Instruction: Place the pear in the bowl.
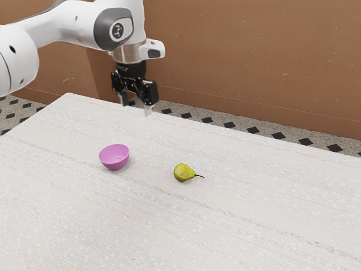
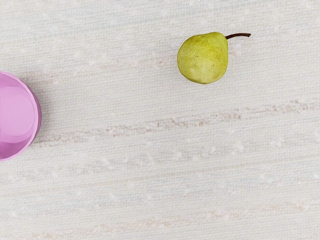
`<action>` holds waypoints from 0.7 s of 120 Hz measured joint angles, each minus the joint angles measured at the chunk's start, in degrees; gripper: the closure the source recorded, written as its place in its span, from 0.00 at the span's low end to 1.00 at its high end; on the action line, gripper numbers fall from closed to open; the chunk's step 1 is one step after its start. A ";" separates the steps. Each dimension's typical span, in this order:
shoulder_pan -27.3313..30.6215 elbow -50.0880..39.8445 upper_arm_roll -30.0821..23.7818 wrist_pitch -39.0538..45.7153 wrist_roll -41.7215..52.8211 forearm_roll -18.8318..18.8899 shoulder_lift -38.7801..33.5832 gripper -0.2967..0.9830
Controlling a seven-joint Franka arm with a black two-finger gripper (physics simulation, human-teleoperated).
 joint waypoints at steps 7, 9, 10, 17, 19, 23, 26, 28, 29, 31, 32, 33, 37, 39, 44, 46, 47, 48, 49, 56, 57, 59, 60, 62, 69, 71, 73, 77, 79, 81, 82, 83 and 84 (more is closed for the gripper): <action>0.01 0.00 -0.42 0.22 -0.16 0.74 -0.03 0.23; 0.07 -0.01 -0.48 0.27 -0.21 0.87 -0.01 0.23; 0.11 -0.01 -0.52 0.30 -0.23 0.92 -0.01 0.23; 0.31 -0.45 -0.76 1.16 -0.38 1.05 0.21 0.23; 0.32 -0.60 -0.82 1.51 -0.42 0.92 0.41 0.23; 0.34 -0.77 -0.87 2.36 -0.49 0.57 1.34 0.23; 0.33 -0.83 -0.88 3.20 -0.53 0.33 2.22 0.23; 0.33 -0.80 -0.90 3.71 -0.57 0.19 2.79 0.23; 0.32 -0.75 -0.94 3.96 -0.59 0.14 3.08 0.23; 0.32 -0.68 -1.11 4.41 -0.62 0.05 3.58 0.23; 0.33 -0.64 -1.25 4.63 -0.64 0.02 3.83 0.23; 0.32 -0.62 -1.38 4.83 -0.66 -0.01 4.07 0.23; 0.26 -0.57 -1.75 5.58 -0.72 -0.16 4.73 0.23; 0.25 -0.61 -1.95 5.90 -0.78 -0.28 4.97 0.23; 0.32 -0.62 -2.61 6.62 -0.92 -0.88 5.64 0.23; 0.59 -0.66 -2.81 6.87 -0.94 -1.26 5.94 0.23; 0.79 -0.70 -2.90 6.99 -0.95 -1.45 6.07 0.23; 1.00 -0.76 -3.01 7.10 -0.94 -1.68 6.17 0.23; 1.20 -0.83 -3.09 7.21 -0.90 -1.92 6.26 0.23; 2.75 -1.33 -3.71 7.84 -0.26 -3.65 7.00 0.23; 2.91 -1.37 -3.81 7.92 -0.13 -3.88 7.14 0.23; 3.20 -1.44 -4.08 8.07 0.17 -4.35 7.40 0.23; 3.33 -1.48 -4.21 8.14 0.34 -4.57 7.53 0.23; 3.58 -1.65 -4.51 8.26 0.73 -5.02 7.77 0.23; 4.07 -3.05 -5.13 8.64 2.41 -6.64 8.17 0.23; 4.15 -3.74 -5.24 8.73 2.98 -7.05 8.17 0.23; 4.20 -4.41 -5.33 8.81 3.55 -7.42 8.15 0.23; 4.24 -5.49 -5.46 9.00 4.73 -8.01 8.14 0.23; 4.26 -5.93 -5.53 9.17 5.36 -8.26 8.13 0.24; 4.26 -6.40 -5.59 9.45 6.02 -8.48 8.15 0.24; 4.26 -6.69 -5.61 9.64 6.36 -8.61 8.15 0.24; 4.26 -6.95 -5.63 9.82 6.70 -8.74 8.16 0.24; 4.27 -7.20 -5.64 10.01 7.05 -8.89 8.17 0.24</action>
